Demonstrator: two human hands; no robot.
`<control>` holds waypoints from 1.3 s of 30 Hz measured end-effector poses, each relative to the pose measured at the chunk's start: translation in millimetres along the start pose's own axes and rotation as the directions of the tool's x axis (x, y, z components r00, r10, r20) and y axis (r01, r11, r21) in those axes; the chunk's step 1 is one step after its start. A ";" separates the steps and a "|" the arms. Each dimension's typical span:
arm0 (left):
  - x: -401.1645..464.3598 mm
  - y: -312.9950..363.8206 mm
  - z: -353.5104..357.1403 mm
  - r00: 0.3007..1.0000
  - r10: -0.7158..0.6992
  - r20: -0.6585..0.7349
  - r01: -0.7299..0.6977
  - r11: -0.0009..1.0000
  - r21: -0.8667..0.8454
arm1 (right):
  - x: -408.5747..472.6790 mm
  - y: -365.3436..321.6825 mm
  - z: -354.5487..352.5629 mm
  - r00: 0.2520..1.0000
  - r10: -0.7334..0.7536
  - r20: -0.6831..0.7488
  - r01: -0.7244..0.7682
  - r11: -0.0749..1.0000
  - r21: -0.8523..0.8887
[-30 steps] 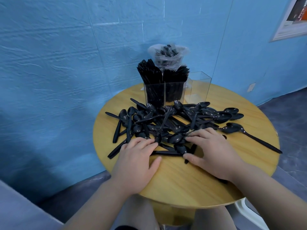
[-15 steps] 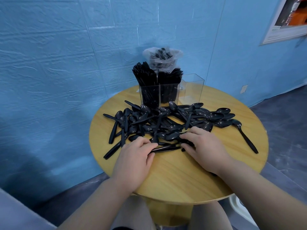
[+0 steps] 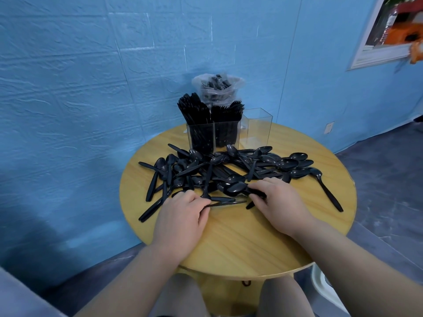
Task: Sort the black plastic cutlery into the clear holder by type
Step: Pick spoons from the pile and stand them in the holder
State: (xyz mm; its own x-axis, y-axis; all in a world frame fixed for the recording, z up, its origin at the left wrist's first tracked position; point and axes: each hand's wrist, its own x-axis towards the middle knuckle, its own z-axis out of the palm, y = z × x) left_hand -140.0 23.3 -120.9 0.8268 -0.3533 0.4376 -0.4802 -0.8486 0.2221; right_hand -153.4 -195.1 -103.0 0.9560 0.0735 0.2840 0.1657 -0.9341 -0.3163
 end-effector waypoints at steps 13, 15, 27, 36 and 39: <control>24.8 5.3 -12.1 0.973 -0.230 0.017 0.227 0.943 -0.243 | 13.7 -5.7 -26.2 0.933 0.328 -0.149 -0.213 0.835 0.507; 31.2 6.1 -13.8 0.972 -0.233 0.043 0.236 0.937 -0.256 | 15.7 -6.3 -30.5 0.936 0.330 -0.124 -0.223 0.827 0.517; 47.7 13.4 -10.6 0.983 -0.049 0.179 0.032 0.995 0.098 | 18.8 -8.3 -34.7 0.943 0.331 0.026 -0.285 0.770 0.571; 71.7 47.8 -18.5 0.989 -0.094 0.115 0.126 0.938 -0.322 | 20.0 -17.8 -34.8 0.972 0.207 0.107 -0.219 0.653 0.725; 75.8 46.6 -18.3 0.981 -0.176 0.083 0.195 0.900 -0.390 | 18.9 -16.4 -36.5 0.971 0.224 0.087 -0.210 0.613 0.762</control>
State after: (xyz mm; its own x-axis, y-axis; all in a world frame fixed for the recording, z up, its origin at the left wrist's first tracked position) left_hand -105.1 -35.7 -61.4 0.9199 -0.2294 0.3182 -0.3855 -0.6786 0.6252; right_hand -146.8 -191.2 -59.4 0.9861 -0.1080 0.1263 0.0856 -0.3212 -0.9431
